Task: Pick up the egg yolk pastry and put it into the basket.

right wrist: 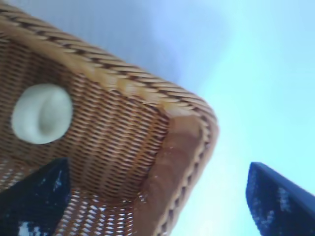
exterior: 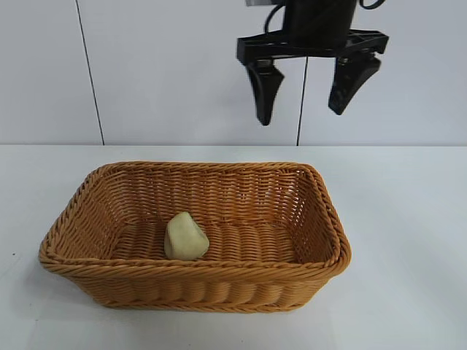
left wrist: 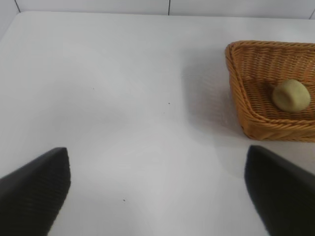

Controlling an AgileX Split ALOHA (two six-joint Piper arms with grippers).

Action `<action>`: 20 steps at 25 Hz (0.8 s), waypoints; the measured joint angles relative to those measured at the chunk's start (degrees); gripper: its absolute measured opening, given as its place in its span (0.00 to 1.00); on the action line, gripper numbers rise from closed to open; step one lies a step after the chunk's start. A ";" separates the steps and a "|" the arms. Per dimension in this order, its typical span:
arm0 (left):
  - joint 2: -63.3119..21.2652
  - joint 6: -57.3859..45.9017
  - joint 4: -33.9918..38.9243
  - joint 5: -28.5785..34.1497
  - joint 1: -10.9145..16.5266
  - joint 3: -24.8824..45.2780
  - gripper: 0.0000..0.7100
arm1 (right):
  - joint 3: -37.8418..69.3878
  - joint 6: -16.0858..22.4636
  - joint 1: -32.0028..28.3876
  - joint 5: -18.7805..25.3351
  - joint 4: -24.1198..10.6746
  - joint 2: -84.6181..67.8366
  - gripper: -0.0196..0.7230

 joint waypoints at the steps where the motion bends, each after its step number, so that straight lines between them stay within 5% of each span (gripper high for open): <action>1: 0.00 0.00 0.00 0.00 0.00 0.00 0.98 | 0.00 0.00 -2.03 0.00 -0.82 0.00 0.96; 12: 0.00 0.00 0.00 0.00 0.00 0.00 0.98 | 0.00 -0.28 -19.75 0.00 -2.14 0.00 0.96; 20: 0.00 0.00 0.00 0.00 0.00 0.00 0.98 | 3.98 -2.03 -21.31 -0.11 0.31 -1.69 0.96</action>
